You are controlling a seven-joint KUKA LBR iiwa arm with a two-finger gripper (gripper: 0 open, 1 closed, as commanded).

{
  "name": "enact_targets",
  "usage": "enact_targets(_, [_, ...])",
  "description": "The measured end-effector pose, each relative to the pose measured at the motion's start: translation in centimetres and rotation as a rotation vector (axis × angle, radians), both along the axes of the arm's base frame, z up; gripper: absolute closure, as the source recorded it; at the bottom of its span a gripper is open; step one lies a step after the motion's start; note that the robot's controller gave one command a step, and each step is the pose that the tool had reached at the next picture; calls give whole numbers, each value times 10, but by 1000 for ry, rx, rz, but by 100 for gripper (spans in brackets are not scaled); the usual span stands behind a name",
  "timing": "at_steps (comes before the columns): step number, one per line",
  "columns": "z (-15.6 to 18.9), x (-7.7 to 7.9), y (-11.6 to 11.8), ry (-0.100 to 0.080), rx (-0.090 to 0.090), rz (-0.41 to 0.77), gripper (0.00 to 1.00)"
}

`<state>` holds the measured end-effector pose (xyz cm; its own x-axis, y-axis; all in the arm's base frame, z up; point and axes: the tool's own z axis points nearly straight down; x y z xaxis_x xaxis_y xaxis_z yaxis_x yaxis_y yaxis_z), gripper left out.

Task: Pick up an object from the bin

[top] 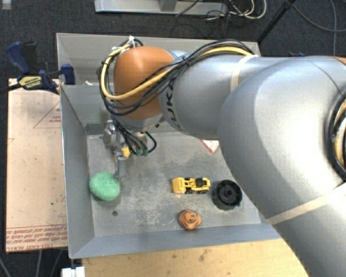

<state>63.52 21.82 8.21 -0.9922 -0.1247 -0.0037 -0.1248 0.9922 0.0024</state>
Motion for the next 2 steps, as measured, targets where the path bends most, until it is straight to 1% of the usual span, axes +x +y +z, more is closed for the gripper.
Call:
enact_targets(1, [-4, -18, -3, -3, -1, 129, 0])
enact_targets(2, [-9, -34, 5, 1, -2, 472, 0])
